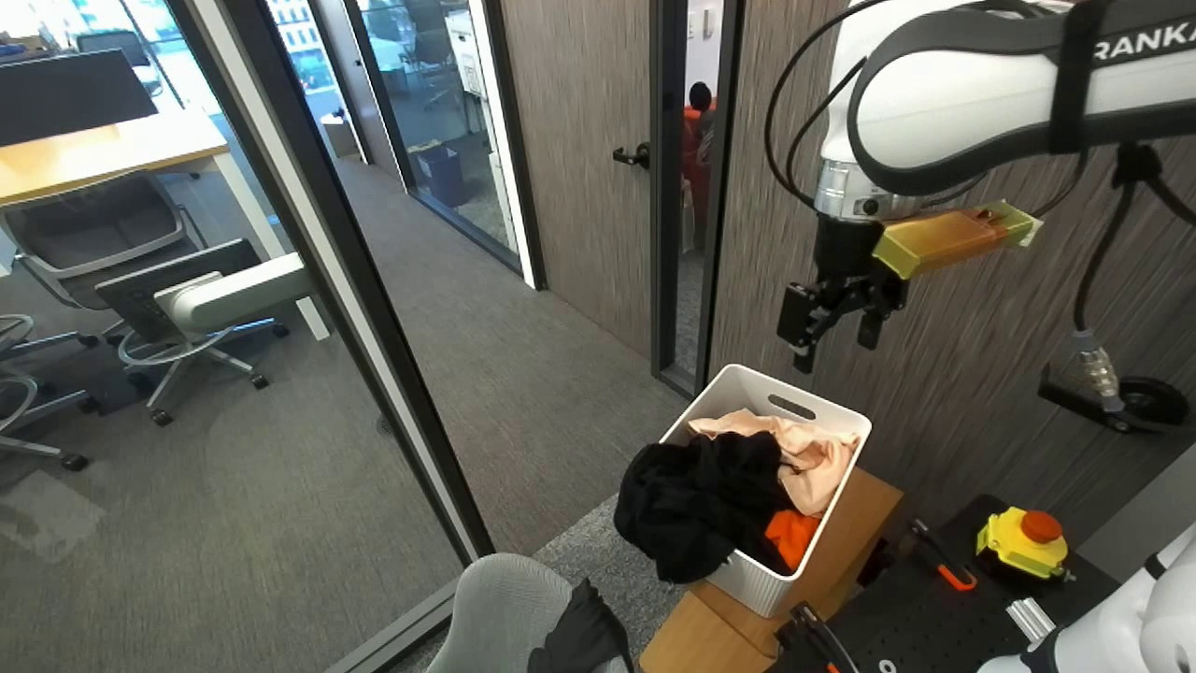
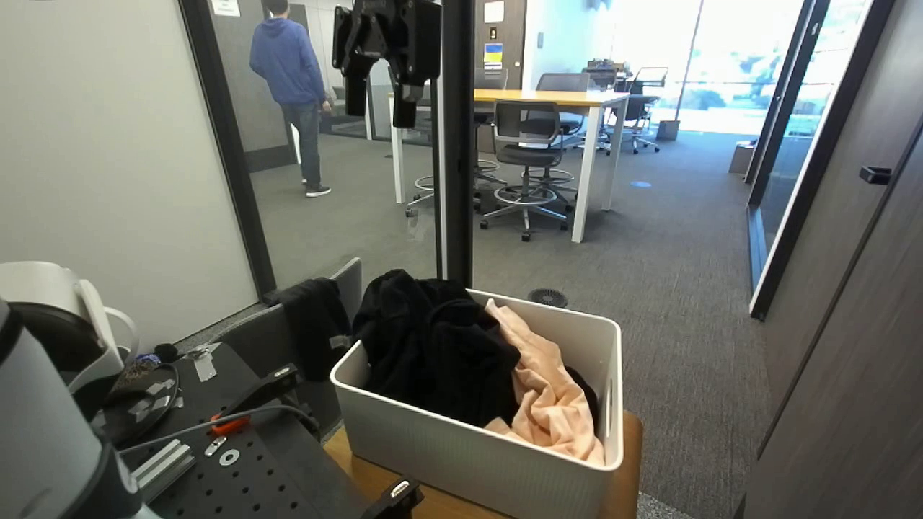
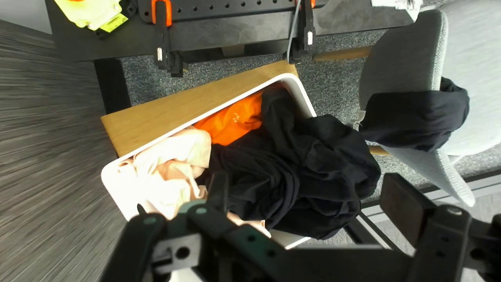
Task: Put the salmon shirt inside the basket.
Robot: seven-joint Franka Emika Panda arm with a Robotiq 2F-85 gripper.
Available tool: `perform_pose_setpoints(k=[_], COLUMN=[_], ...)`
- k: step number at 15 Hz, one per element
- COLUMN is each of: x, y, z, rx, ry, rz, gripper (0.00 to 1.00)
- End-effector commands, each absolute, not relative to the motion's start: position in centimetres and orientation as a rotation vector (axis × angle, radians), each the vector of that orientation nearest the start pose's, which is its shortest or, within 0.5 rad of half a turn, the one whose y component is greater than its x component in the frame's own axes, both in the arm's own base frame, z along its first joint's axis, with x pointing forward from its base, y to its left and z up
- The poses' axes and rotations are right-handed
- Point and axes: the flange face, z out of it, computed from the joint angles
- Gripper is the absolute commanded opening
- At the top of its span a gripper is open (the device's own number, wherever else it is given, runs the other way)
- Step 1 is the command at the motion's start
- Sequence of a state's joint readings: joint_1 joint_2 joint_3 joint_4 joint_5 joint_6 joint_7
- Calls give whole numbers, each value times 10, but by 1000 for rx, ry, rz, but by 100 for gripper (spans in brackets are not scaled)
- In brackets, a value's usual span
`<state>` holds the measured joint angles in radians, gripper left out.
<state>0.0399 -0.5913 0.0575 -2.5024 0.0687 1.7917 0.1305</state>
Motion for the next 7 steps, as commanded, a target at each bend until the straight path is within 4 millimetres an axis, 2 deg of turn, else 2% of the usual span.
perform_pose_setpoints(k=[1, 7], x=[341, 344], y=[41, 40], z=[477, 469], rx=[-3114, -3114], ry=[47, 78], rz=[143, 196], gripper=[100, 100])
